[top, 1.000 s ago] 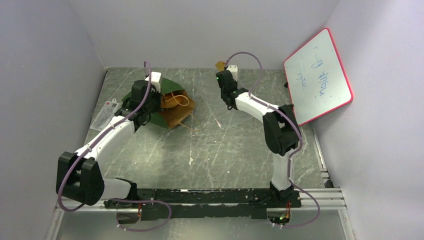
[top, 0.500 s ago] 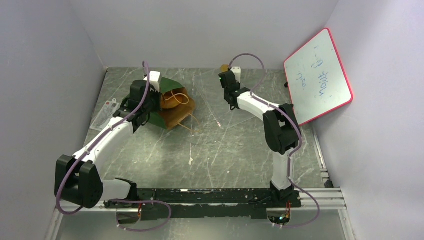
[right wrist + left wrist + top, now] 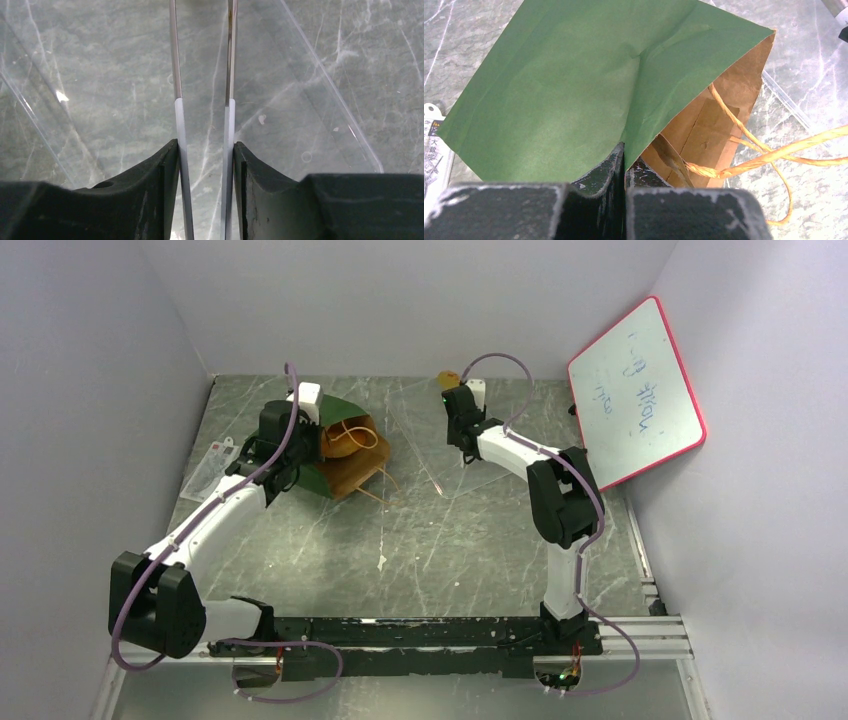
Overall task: Take the fake bread out of the paper bag
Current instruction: Place the fake bread in the container.
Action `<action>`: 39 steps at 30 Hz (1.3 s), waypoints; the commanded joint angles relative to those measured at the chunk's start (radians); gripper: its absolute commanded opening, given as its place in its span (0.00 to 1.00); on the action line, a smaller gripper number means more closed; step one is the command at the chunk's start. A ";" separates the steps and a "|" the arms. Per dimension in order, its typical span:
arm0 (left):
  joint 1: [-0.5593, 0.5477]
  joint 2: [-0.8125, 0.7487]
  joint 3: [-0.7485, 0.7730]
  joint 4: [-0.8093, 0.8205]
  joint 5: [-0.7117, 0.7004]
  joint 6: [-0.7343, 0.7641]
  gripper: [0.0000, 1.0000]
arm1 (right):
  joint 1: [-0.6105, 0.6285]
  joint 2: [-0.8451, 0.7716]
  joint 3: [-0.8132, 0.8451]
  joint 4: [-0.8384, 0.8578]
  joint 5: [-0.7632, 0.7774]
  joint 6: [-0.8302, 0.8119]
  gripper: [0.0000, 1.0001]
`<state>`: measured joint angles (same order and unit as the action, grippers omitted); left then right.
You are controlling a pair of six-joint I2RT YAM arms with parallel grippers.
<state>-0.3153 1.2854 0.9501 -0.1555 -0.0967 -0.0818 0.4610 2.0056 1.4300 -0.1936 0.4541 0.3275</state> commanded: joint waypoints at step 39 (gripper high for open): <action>-0.004 -0.022 -0.021 0.052 0.005 0.003 0.07 | 0.195 -0.486 -0.329 -0.046 0.030 0.050 0.35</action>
<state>-0.3161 1.2709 0.9371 -0.1535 -0.0975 -0.0826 0.5976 1.6196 1.1160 -0.2142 0.4370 0.3599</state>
